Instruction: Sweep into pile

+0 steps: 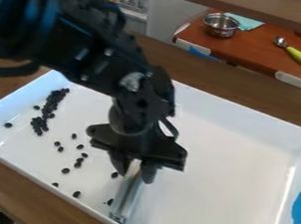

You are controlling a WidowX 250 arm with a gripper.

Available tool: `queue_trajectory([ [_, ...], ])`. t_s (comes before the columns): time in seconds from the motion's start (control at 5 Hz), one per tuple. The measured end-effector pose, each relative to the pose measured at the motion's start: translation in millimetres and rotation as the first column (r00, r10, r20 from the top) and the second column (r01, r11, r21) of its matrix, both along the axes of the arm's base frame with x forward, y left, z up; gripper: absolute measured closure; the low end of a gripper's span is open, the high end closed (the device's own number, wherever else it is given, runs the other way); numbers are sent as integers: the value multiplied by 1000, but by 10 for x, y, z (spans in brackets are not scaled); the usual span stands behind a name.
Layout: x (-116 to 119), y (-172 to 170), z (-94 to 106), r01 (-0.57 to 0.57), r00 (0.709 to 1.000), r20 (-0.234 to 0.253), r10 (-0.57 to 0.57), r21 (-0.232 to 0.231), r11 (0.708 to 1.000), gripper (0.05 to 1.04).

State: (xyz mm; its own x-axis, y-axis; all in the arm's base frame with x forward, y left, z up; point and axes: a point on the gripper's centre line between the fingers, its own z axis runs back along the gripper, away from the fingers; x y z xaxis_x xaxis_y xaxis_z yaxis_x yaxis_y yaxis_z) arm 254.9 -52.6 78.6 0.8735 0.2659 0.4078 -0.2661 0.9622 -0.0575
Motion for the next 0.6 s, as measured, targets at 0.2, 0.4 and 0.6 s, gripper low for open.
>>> queue_trajectory([
  [0.2, -52, 106, -20, 12, 1000, 8, -12, -8, 1000, 713],
  [0.4, -85, 202, -77, 23, 1000, 7, -23, 1, 1000, 713],
  [0.6, -95, 246, -119, 33, 999, 25, -33, 7, 999, 713],
])
